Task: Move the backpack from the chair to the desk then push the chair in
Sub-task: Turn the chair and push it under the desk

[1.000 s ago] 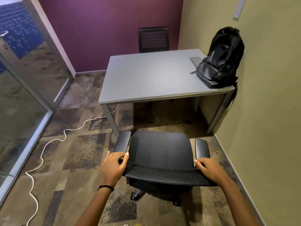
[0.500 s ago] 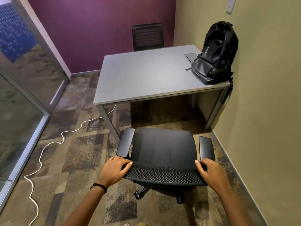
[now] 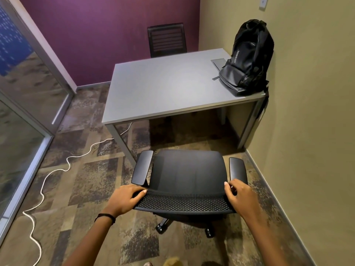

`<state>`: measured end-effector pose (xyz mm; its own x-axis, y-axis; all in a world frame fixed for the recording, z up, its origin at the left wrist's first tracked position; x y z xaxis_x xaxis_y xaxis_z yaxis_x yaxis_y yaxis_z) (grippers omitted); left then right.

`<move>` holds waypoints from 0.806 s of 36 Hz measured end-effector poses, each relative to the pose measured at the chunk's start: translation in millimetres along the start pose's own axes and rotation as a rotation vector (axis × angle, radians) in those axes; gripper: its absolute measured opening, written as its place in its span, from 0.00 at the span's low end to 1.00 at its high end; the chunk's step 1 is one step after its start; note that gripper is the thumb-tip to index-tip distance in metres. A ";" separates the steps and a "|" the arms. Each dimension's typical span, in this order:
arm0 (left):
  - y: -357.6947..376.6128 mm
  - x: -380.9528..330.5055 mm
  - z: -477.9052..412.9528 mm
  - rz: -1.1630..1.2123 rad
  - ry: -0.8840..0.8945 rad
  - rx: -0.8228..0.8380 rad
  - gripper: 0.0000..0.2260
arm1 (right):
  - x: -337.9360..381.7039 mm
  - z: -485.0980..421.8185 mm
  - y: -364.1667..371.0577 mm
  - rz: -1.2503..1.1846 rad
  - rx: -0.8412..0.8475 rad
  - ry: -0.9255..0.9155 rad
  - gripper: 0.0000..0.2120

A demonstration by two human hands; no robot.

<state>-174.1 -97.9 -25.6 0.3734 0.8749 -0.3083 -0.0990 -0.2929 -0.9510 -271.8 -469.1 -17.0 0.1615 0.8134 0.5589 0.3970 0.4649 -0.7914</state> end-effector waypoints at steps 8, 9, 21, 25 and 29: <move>1.8 -2.8 -6.2 0.006 -0.060 -0.015 0.22 | -4.7 -10.8 1.4 -0.008 0.003 0.004 0.08; 1.9 -3.0 -7.4 0.004 -0.063 -0.020 0.22 | -5.6 -12.8 1.6 -0.004 0.009 0.003 0.08; 7.5 -6.4 -35.4 0.011 -0.141 -0.061 0.21 | -14.9 -42.5 3.3 -0.006 0.049 -0.004 0.10; 7.1 -11.3 -50.0 -0.009 -0.133 -0.060 0.18 | -17.7 -56.6 2.2 -0.008 0.054 -0.001 0.11; 7.6 -13.9 -66.7 0.010 -0.122 -0.058 0.20 | -20.8 -73.5 4.0 -0.006 0.053 -0.002 0.11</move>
<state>-118.5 -138.0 -27.1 0.2572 0.9113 -0.3216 -0.0470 -0.3206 -0.9461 -207.2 -509.9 -13.5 0.1576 0.8112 0.5631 0.3494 0.4875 -0.8002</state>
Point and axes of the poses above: each hand's wrist, its own z-axis away from the middle knuckle, its own y-axis out of the palm, x = y × z, the point moved 1 cm from there along -z, towards the middle knuckle, and after that the axes turned 9 degrees about -x, right-handed, at the moved point
